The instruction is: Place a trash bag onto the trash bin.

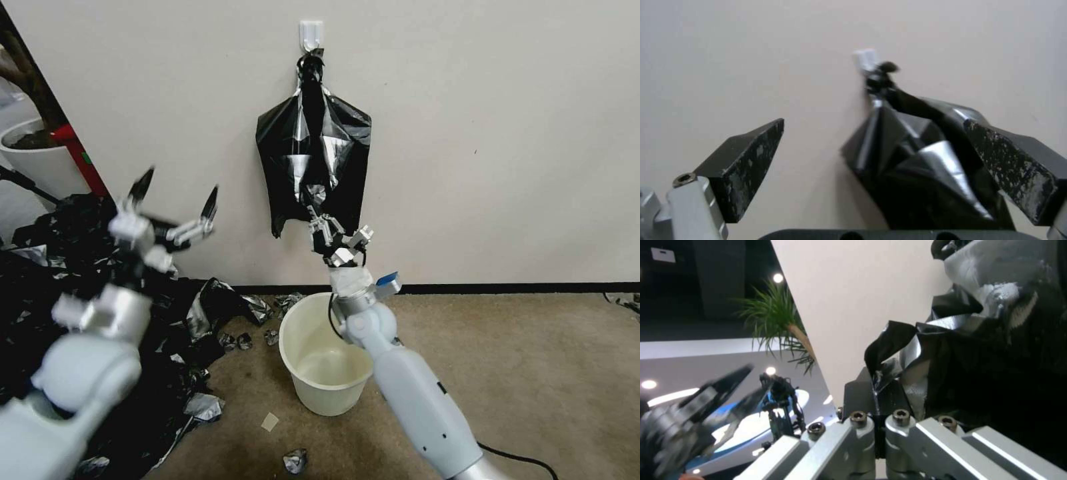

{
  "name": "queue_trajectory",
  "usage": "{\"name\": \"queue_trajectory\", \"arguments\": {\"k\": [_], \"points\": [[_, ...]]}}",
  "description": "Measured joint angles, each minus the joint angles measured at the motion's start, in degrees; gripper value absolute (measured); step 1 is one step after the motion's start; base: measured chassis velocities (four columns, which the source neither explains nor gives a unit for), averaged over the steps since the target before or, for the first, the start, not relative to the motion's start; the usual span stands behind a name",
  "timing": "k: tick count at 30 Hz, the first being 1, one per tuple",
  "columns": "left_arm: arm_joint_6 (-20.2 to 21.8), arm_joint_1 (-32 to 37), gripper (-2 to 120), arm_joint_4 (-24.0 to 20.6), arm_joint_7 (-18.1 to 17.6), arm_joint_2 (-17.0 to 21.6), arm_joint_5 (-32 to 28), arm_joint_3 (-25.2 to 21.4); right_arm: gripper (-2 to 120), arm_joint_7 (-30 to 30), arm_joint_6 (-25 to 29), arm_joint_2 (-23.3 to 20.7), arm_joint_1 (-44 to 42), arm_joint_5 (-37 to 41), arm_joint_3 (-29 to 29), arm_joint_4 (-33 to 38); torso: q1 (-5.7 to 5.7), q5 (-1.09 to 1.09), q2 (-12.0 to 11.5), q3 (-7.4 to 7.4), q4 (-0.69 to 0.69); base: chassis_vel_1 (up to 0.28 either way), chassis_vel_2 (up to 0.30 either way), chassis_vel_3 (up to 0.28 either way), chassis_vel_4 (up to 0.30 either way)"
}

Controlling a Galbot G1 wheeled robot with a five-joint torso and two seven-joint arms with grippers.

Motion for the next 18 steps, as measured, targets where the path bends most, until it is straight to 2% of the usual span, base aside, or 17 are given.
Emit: {"name": "queue_trajectory", "arguments": {"k": [1, 2, 3, 5, 6, 7, 11, 12, 15, 16, 17, 18], "points": [[0.5, -3.4, 100, 1.1, 1.4, 1.4, -0.3, 2.2, 0, 0.1, 0.1, 0.3, -0.1, -0.6, 0.0, 0.0, 0.0, -0.01, 0.0, 0.0, 0.01, 0.0, 0.0, 0.0, 0.0], [0.9, -9.3, 100, 3.1, 3.6, 3.1, -0.5, 6.4, 0, 0.4, 0.2, 0.6, -0.2, -1.2, 0.1, -0.3, 0.0, -0.01, 0.0, 0.0, 0.0, 0.0, 0.0, 0.0, 0.0], [0.9, -9.3, 100, 3.1, 3.6, 3.1, -0.5, 6.4, 0, 0.4, 0.2, 0.6, -0.2, -1.2, 0.1, -0.3, 0.0, -0.01, 0.0, 0.0, 0.0, 0.0, 0.0, 0.0, 0.0], [1.7, -20.4, 100, 7.0, 6.1, 4.3, -0.5, 16.6, 0, 0.6, 0.4, 1.2, -0.4, -1.9, 0.4, -1.1, 0.0, 0.0, 0.0, 0.0, 0.0, 0.0, 0.0, 0.0, 0.0], [1.9, -26.1, 100, 9.2, 6.7, 4.1, -0.6, 22.0, 0, 0.6, 0.5, 1.4, -0.4, -2.2, 0.7, -1.5, 0.0, -0.02, 0.0, 0.01, -0.01, 0.0, 0.0, 0.0, 0.0], [1.9, -26.1, 100, 9.2, 6.7, 4.1, -0.6, 22.0, 0, 0.6, 0.5, 1.4, -0.4, -2.2, 0.7, -1.5, 0.0, -0.02, 0.0, 0.01, -0.01, 0.0, 0.0, 0.0, 0.0], [2.1, -41.5, 100, 16.1, 10.5, 0.1, -0.2, 34.8, 0, 0.7, 0.6, 1.7, -0.5, -2.5, 1.4, -2.3, 0.0, 0.0, 0.0, 0.0, -0.02, 0.0, 0.0, 0.0, 0.0], [2.1, -41.5, 100, 16.1, 10.5, 0.1, -0.2, 34.8, 0, 0.7, 0.6, 1.7, -0.5, -2.5, 1.4, -2.3, 0.0, 0.0, 0.0, 0.0, -0.02, 0.0, 0.0, 0.0, 0.0], [2.1, -46.9, 100, 19.8, 13.6, -2.2, 0.8, 40.3, 0, 1.0, 0.6, 2.0, -0.5, -2.9, 1.6, -2.3, 0.0, 0.0, 0.0, 0.0, -0.03, 0.0, 0.0, 0.0, 0.0], [2.2, -47.8, 100, 20.5, 15.1, -2.5, 1.3, 41.3, 0, 1.1, 0.6, 2.2, -0.5, -3.1, 1.6, -2.3, 0.0, 0.0, 0.0, 0.0, -0.02, 0.0, 0.0, 0.0, 0.0], [2.2, -47.8, 100, 20.5, 15.1, -2.5, 1.3, 41.3, 0, 1.1, 0.6, 2.2, -0.5, -3.1, 1.6, -2.3, 0.0, 0.0, 0.0, 0.0, -0.02, 0.0, 0.0, 0.0, 0.0], [2.5, -48.5, 100, 21.2, 17.2, -2.7, 2.5, 41.8, 0, 1.4, 0.6, 2.4, -0.5, -3.3, 1.6, -2.4, 0.0, 0.0, 0.0, 0.0, -0.01, 0.0, 0.0, 0.0, 0.0]]}}
